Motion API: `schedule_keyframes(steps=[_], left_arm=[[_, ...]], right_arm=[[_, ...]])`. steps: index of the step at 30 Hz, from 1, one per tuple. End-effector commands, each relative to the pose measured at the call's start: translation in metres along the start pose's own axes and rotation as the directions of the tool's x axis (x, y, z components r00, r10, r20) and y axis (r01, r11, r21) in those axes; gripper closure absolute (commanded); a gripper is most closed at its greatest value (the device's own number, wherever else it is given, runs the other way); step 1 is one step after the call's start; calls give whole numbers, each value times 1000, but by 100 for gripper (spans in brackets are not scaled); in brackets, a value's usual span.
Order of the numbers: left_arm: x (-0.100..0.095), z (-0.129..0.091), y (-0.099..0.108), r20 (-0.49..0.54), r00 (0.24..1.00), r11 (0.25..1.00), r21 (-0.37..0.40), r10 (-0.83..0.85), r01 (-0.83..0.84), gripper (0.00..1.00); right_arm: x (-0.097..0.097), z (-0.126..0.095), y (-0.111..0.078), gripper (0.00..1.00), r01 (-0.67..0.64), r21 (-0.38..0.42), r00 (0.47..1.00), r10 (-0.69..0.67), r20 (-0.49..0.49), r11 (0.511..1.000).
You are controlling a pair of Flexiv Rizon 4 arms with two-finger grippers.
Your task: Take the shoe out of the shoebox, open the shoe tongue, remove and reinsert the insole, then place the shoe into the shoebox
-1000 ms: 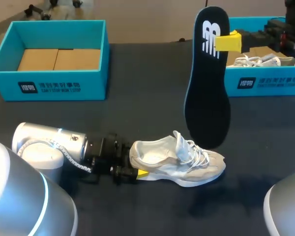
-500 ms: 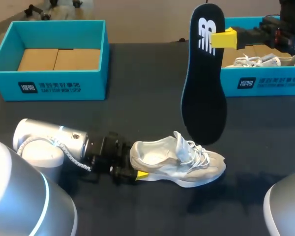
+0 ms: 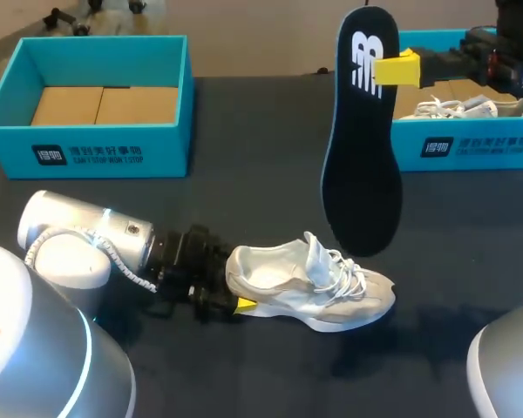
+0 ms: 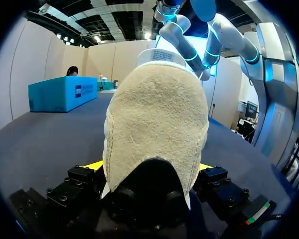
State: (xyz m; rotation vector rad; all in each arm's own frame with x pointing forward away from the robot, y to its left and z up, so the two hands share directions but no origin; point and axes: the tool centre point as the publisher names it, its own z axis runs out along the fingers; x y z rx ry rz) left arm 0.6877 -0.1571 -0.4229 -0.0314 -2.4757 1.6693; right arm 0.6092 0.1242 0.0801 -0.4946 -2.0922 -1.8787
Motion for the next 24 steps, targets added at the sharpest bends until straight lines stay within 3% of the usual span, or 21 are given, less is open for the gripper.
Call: schedule_keyframes(steps=[1, 15, 24], left_arm=[[0, -7, -6, -7, 1000, 998, -64, 1, -2, 0], [-2, -19, -4, -40, 998, 983, -176, 46, -52, 0], [-6, -32, -1, -34, 997, 947, -310, 75, -82, 0]], right_arm=[[-3, 3, 3, 100, -2, 5, 1000, 2, -3, 1000], [-3, 3, 3, 100, -2, 5, 1000, 2, -3, 1000], [-3, 3, 3, 100, -2, 5, 1000, 2, -3, 1000]])
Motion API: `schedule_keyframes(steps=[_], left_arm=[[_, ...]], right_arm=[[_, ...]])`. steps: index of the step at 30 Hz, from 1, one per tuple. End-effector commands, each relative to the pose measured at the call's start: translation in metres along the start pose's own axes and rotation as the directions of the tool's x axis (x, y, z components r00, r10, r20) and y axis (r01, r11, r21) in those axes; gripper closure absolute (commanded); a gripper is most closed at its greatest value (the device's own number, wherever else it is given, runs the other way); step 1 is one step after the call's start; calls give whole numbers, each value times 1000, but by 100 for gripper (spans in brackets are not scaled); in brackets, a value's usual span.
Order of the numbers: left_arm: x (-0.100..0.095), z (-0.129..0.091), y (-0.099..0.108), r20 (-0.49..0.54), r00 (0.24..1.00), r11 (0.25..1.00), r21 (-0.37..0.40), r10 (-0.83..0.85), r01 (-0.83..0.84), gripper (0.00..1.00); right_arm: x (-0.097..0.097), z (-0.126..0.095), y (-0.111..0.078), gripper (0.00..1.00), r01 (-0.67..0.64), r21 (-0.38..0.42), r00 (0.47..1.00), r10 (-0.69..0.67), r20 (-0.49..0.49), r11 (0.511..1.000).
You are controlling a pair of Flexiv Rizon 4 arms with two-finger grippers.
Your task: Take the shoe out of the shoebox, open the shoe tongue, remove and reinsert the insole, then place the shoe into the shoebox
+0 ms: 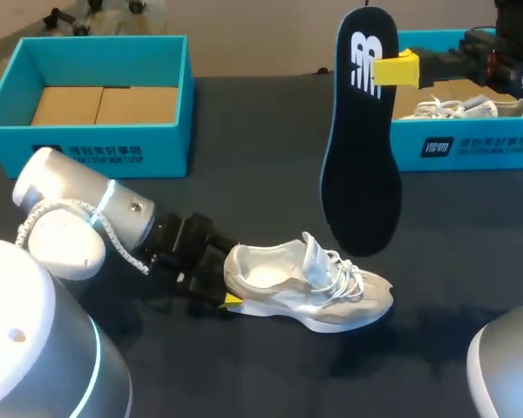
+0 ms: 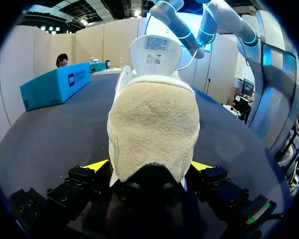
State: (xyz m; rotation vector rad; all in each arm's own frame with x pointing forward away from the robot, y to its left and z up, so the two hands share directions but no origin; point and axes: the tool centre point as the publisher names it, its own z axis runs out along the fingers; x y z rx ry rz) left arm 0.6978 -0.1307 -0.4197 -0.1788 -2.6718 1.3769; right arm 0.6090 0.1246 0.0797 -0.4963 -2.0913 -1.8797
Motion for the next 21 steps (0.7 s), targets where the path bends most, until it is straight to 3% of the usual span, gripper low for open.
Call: schedule_keyframes(steps=[1, 13, 21], left_arm=[[0, -9, -7, 1, 1000, 996, -87, 0, 0, 0], [7, -25, -22, -23, 999, 953, -298, 42, -47, 0], [7, -25, -22, -23, 999, 953, -298, 42, -47, 0]], right_arm=[[-3, 3, 3, 100, -1, 7, 1000, 1, -4, 1000], [-3, 3, 3, 100, -1, 7, 1000, 1, -4, 1000], [-3, 3, 3, 100, -1, 7, 1000, 1, -4, 1000]])
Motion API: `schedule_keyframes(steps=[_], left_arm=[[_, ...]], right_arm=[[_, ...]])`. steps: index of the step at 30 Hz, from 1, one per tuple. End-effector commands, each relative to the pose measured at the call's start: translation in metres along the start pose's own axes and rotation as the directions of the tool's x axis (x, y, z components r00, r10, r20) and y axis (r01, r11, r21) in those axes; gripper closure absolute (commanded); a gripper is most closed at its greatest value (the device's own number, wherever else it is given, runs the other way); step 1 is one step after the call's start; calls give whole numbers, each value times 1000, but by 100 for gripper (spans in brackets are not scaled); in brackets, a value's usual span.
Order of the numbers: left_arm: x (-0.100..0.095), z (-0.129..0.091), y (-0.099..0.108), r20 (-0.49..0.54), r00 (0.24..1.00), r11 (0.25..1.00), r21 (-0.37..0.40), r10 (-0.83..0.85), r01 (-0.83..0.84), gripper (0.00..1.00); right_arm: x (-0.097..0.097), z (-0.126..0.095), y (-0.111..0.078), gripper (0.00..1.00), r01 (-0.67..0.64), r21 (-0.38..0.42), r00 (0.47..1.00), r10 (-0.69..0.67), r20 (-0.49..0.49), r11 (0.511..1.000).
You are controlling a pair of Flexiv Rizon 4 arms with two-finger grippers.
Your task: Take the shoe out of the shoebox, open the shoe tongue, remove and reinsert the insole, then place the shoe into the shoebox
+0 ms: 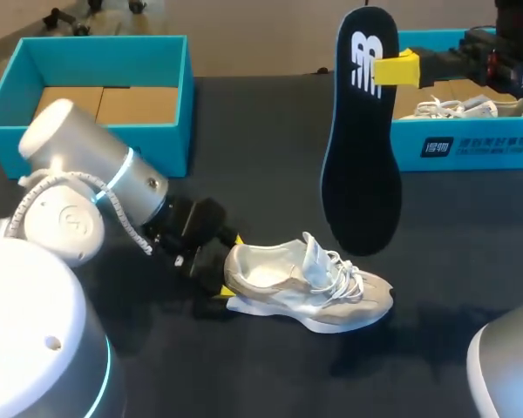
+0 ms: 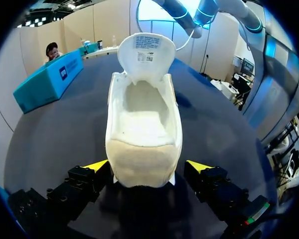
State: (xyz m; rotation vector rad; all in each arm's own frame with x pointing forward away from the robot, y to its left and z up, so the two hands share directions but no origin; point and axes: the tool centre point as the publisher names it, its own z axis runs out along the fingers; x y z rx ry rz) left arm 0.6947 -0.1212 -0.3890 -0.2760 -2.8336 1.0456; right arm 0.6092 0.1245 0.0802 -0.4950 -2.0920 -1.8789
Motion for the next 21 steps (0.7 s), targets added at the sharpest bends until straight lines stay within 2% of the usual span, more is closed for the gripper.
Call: schedule_keyframes(steps=[1, 7, 8, 10, 13, 17, 21], left_arm=[[0, 0, -3, -1, 1000, 998, -55, -1, 1, 0], [-1, 0, -5, 6, 1000, 998, -63, -12, 12, 0], [-2, 0, -7, 41, 999, 994, -102, -26, 30, 0], [-2, -3, -10, 42, 999, 991, -132, -5, 10, 0], [1, -4, -13, 90, 996, 974, -225, 19, 2, 0], [6, -1, -13, 88, 995, 931, -364, 56, -20, 0], [-1, 3, -10, 83, 996, 892, -451, 25, 15, 0]], right_arm=[[-3, 3, 3, 100, -2, 6, 1000, 2, -3, 1000], [-3, 3, 3, 100, -2, 6, 1000, 2, -3, 1000], [-3, 3, 3, 100, -2, 6, 1000, 2, -3, 1000], [-3, 3, 3, 100, -2, 6, 1000, 2, -3, 1000], [-3, 3, 3, 100, -2, 6, 1000, 2, -3, 1000], [-3, 3, 3, 100, -2, 6, 1000, 2, -3, 1000], [-3, 3, 3, 100, -2, 6, 1000, 2, -3, 1000]])
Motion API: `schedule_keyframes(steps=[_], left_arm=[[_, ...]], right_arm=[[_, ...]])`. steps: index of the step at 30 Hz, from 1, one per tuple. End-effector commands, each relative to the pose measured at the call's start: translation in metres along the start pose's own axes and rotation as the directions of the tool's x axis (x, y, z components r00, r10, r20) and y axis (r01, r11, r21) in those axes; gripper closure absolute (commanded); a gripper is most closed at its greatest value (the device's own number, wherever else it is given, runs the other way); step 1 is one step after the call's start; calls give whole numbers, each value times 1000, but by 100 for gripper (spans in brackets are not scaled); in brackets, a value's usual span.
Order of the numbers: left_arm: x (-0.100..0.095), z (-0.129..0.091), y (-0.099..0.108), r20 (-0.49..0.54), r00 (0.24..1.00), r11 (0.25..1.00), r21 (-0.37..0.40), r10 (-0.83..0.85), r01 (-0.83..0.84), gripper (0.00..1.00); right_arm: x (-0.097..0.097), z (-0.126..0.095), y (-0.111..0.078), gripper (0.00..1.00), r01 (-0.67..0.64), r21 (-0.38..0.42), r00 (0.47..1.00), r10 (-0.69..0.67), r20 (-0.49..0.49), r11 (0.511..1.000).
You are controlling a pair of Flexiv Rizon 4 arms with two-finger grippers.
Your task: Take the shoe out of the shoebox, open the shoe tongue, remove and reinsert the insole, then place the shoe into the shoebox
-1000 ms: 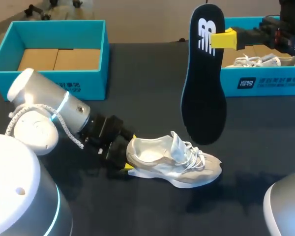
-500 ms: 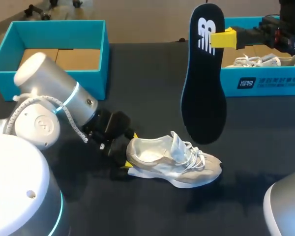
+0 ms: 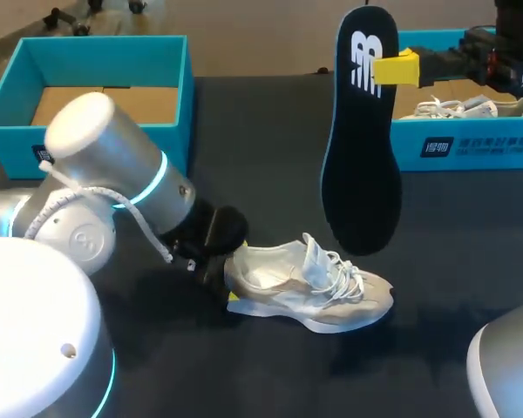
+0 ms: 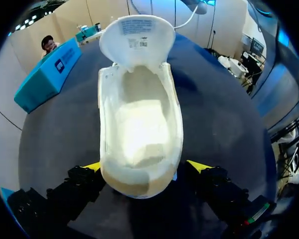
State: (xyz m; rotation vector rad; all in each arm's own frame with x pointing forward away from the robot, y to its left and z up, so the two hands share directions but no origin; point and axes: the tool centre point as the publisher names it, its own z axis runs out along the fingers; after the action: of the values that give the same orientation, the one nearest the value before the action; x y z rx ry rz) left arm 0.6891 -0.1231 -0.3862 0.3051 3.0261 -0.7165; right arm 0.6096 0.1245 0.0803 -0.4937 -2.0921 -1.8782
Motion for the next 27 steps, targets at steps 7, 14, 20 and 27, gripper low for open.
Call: schedule_keyframes(steps=[7, 14, 20, 27], left_arm=[[-13, 3, -3, -18, 999, 952, -306, -36, 29, 0], [-16, 2, -1, -13, 1000, 936, -350, -28, 22, 0], [-13, -1, 1, -23, 999, 931, -365, -33, 23, 0], [-11, -4, 4, -23, 999, 927, -374, -35, 24, 0]], right_arm=[[-3, 3, 3, 100, -2, 5, 1000, 2, -2, 1000], [-3, 3, 3, 100, -2, 5, 1000, 2, -2, 1000], [-3, 3, 3, 100, -2, 5, 1000, 2, -2, 1000], [-3, 3, 3, 100, -2, 5, 1000, 2, -2, 1000]])
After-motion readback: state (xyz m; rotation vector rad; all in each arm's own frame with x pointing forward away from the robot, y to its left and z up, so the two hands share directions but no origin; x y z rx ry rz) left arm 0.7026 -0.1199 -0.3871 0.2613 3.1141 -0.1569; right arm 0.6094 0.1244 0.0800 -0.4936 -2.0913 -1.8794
